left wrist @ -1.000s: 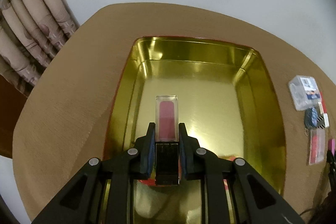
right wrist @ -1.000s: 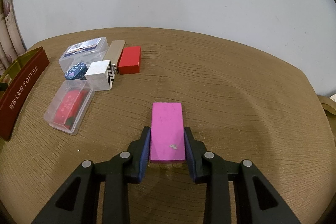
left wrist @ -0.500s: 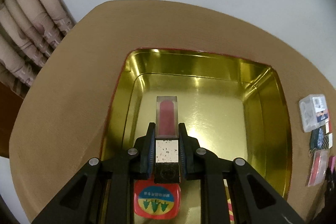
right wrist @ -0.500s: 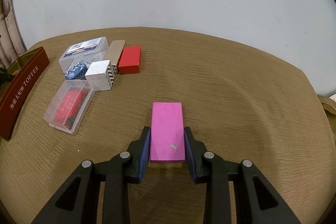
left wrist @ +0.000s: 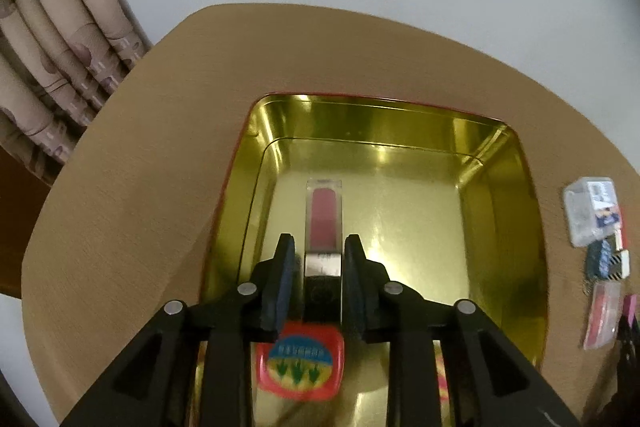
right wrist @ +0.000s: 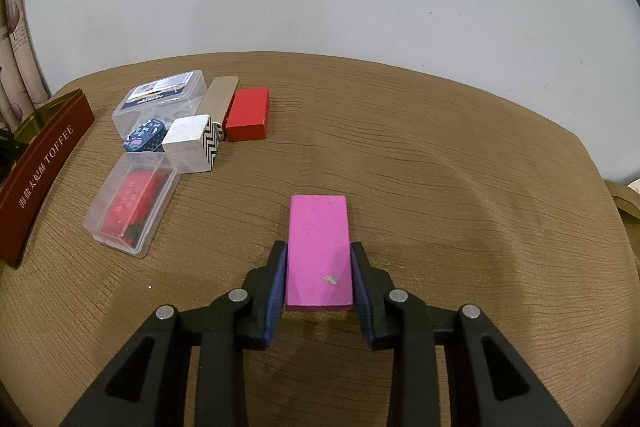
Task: Organize rigid objects
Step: 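Carry the lipstick tube into the tin and open the left tool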
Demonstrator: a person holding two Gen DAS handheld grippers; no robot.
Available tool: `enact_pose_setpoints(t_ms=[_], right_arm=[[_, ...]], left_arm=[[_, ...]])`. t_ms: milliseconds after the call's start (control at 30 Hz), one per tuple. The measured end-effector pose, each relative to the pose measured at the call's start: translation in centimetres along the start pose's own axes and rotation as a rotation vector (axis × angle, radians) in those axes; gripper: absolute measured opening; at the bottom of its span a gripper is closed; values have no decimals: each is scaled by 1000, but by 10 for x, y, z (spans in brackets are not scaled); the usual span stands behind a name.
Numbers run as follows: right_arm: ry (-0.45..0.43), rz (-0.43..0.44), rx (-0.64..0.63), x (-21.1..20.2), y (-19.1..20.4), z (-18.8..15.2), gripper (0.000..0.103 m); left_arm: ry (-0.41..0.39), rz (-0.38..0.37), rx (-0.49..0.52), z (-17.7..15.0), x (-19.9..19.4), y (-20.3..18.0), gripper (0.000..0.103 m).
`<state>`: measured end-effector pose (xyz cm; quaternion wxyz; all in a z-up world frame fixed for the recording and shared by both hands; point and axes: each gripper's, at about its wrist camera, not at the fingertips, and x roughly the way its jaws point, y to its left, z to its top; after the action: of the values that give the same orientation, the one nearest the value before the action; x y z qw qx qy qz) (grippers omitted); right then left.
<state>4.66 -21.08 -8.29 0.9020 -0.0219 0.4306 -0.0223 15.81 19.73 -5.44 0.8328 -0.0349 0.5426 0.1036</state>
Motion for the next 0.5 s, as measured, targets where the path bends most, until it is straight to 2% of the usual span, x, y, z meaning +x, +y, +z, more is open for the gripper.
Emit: enact_pose_setpoints(t_ms=[167,300,433,500], right_arm=[[0,0,0,0,0,0,32],[0,-3,-3,0,0,0,32],[-1,-7,-7,0,0,0,32],[-1,-15,-14,0,2,0,32]], left_arm=[[-64,1,23,-21,-31,3,33],[-93,-14,30,-47,-52,4,34],[-155,24,65,-70,-66,-1,44],[-177,32,85,-83,-72,-5,45]])
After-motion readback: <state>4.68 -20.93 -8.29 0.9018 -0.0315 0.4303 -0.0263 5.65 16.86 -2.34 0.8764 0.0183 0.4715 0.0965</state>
